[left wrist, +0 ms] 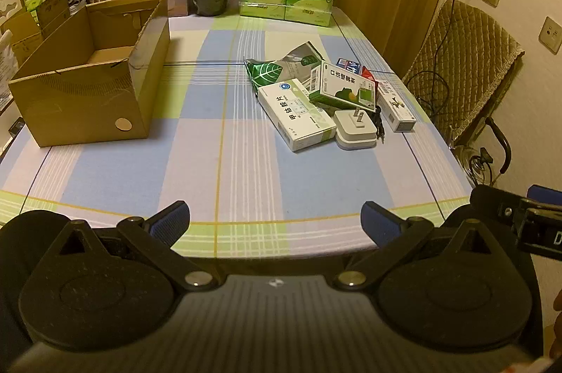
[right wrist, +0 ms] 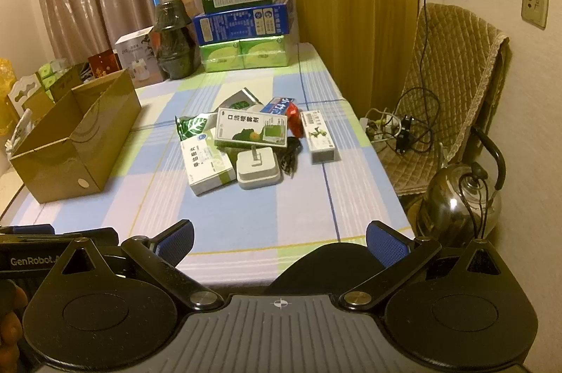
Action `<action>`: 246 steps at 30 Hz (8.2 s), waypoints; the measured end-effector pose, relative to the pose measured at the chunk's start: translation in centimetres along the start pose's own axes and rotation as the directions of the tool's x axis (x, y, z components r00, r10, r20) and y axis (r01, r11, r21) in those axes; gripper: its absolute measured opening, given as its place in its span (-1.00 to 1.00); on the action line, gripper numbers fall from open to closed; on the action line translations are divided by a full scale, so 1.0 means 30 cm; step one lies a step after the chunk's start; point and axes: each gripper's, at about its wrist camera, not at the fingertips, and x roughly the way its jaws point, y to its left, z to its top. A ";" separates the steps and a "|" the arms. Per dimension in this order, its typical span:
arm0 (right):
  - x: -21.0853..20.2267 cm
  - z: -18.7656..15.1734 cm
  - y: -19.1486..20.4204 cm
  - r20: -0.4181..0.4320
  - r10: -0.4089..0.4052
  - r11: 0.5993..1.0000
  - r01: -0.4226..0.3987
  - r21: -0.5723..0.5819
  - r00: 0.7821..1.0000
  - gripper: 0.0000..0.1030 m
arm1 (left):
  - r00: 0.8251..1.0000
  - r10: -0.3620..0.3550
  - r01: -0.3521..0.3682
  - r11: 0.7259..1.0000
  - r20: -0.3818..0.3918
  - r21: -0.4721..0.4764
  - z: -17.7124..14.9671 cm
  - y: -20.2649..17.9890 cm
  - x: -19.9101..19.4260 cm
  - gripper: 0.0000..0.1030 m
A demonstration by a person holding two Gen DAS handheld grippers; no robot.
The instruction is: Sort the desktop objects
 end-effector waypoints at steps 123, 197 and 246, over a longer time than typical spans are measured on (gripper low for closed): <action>0.802 0.260 -0.265 -0.190 0.053 0.981 -0.086 -0.174 0.980 -0.24 | 0.997 0.027 -0.015 0.989 -0.075 0.148 0.268 0.002 0.726 0.54; 0.839 0.531 1.083 -0.150 0.501 0.848 -0.518 -0.114 0.852 0.03 | 0.984 0.172 -0.167 0.983 0.048 -0.082 0.575 1.049 0.340 0.32; 0.261 0.198 -0.047 -0.003 0.081 0.989 -0.080 0.120 0.997 0.60 | 0.993 -0.117 0.117 0.988 -0.007 0.101 0.330 0.150 0.175 0.85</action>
